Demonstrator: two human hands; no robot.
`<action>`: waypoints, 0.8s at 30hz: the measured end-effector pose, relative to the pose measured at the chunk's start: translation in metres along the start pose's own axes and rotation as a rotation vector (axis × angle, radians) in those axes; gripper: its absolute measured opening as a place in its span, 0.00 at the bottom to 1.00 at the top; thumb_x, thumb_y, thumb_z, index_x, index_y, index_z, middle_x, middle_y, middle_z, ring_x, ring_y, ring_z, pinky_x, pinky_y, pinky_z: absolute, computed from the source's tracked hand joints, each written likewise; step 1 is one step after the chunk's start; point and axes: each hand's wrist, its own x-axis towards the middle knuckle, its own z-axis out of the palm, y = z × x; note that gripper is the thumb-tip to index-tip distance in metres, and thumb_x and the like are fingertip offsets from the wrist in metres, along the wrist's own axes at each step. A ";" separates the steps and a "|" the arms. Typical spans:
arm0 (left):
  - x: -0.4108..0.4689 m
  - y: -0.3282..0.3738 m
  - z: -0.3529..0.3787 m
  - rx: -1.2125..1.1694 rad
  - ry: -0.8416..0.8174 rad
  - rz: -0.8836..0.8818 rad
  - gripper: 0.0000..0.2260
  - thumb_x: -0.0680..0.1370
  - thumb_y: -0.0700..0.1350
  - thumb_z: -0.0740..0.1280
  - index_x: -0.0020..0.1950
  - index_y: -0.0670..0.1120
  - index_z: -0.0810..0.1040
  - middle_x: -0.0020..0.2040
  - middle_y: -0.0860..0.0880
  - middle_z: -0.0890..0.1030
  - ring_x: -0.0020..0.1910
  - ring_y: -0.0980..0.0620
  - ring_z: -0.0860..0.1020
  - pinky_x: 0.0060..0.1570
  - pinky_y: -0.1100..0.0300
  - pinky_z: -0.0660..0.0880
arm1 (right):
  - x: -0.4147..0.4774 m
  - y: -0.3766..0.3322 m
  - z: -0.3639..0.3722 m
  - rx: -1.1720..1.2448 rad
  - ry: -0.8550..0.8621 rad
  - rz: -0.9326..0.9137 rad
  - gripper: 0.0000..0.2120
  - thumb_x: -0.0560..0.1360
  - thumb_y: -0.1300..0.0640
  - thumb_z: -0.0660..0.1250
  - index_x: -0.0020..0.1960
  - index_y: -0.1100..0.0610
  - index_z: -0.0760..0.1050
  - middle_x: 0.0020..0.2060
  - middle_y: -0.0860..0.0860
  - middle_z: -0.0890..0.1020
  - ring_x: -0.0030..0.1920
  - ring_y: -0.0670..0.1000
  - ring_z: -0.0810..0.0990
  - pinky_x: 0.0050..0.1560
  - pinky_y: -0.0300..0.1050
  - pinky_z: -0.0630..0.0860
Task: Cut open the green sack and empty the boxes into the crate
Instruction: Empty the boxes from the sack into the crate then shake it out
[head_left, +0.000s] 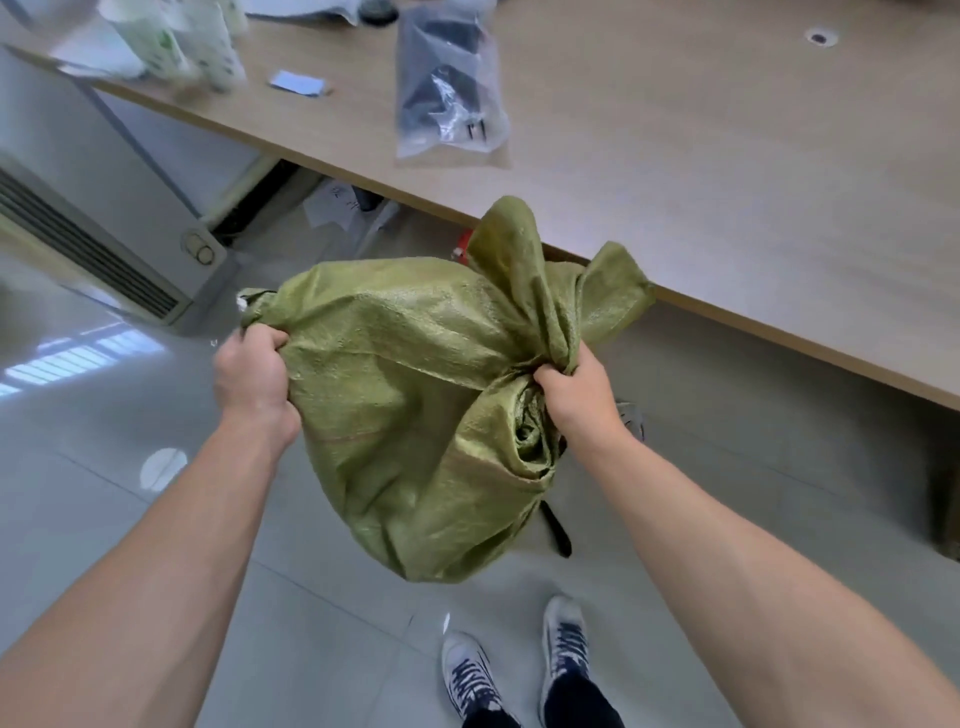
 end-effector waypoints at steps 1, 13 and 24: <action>0.006 0.006 0.002 0.002 0.013 0.033 0.08 0.63 0.41 0.63 0.30 0.51 0.80 0.39 0.46 0.78 0.41 0.45 0.77 0.44 0.48 0.77 | 0.007 0.010 0.010 0.027 -0.001 0.032 0.20 0.72 0.58 0.63 0.63 0.47 0.75 0.54 0.48 0.82 0.56 0.53 0.80 0.63 0.54 0.75; 0.218 -0.068 -0.031 0.095 -0.116 0.123 0.23 0.66 0.53 0.68 0.59 0.48 0.81 0.56 0.46 0.83 0.58 0.38 0.80 0.58 0.37 0.76 | 0.102 0.153 0.125 0.364 -0.178 0.510 0.29 0.65 0.41 0.74 0.64 0.49 0.76 0.57 0.50 0.82 0.58 0.54 0.81 0.62 0.56 0.77; 0.098 -0.127 0.055 0.346 -0.402 0.388 0.09 0.66 0.43 0.65 0.39 0.55 0.83 0.42 0.46 0.79 0.47 0.46 0.77 0.50 0.47 0.75 | 0.139 0.268 0.178 0.629 -0.344 1.126 0.54 0.49 0.23 0.73 0.62 0.60 0.77 0.54 0.61 0.84 0.53 0.61 0.85 0.59 0.60 0.79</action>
